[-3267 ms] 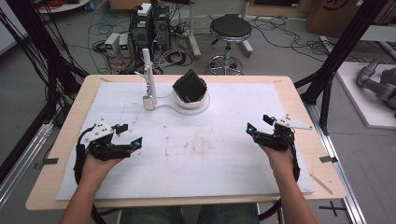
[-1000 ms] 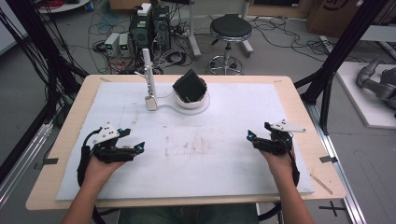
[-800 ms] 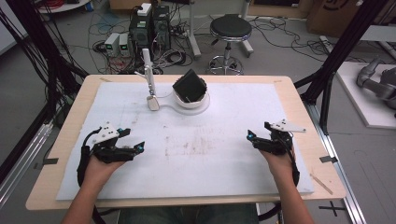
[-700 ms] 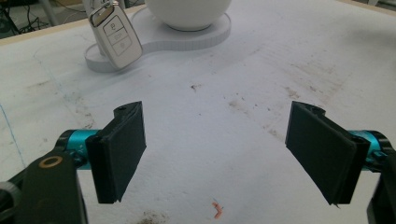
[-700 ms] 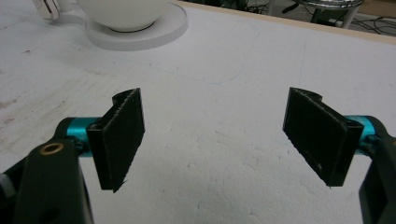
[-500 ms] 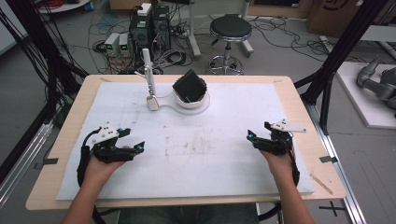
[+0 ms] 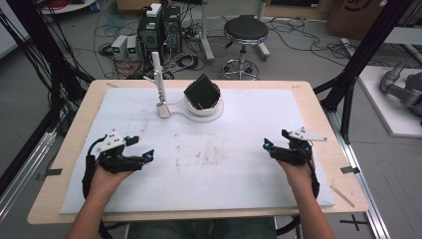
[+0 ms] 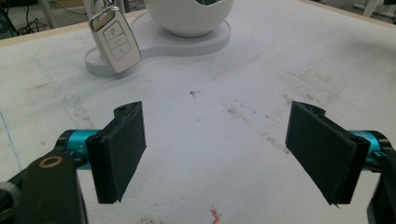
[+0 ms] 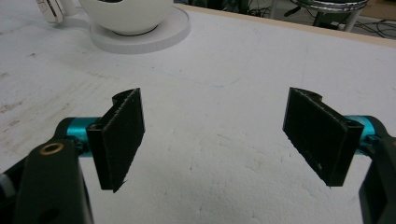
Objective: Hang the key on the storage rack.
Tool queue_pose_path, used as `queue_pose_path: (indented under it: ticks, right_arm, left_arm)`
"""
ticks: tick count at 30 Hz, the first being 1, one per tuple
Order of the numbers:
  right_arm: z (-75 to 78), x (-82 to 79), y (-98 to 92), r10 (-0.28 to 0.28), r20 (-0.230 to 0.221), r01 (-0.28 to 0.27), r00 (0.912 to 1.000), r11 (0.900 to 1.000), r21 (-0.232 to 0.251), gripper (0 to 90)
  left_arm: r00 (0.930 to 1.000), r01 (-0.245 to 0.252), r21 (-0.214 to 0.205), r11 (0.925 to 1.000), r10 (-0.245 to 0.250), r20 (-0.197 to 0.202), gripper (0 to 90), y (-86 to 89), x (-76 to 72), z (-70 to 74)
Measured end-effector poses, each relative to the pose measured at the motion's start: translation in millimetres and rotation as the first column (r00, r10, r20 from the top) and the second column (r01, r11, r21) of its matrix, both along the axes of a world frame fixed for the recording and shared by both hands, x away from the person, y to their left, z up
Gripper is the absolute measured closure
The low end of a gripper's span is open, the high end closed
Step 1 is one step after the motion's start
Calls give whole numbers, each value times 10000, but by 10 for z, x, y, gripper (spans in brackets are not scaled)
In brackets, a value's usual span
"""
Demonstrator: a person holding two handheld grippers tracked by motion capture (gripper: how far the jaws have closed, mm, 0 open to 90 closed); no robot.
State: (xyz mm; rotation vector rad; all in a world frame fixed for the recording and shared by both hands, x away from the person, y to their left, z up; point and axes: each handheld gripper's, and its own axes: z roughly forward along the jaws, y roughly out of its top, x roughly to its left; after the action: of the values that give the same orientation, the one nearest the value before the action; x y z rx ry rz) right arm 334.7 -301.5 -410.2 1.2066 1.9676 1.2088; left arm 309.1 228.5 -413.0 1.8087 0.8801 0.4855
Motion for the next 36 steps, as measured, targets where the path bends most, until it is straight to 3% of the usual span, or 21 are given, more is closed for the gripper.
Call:
queue_pose_path:
  ticks: [8, 36]
  right_arm:
    - [17, -9, -27, -60, 71, 60, 10000, 10000, 70, 211]
    - [16, -19, -24, -73, 18, 73, 10000, 10000, -12, 211]
  left_arm:
    - [10000, -10, -157, 9999, 10, -15, 201, 0, 10, 0]
    - [10000, 35, -77, 10000, -35, -7, 201, -1, 6, -5]
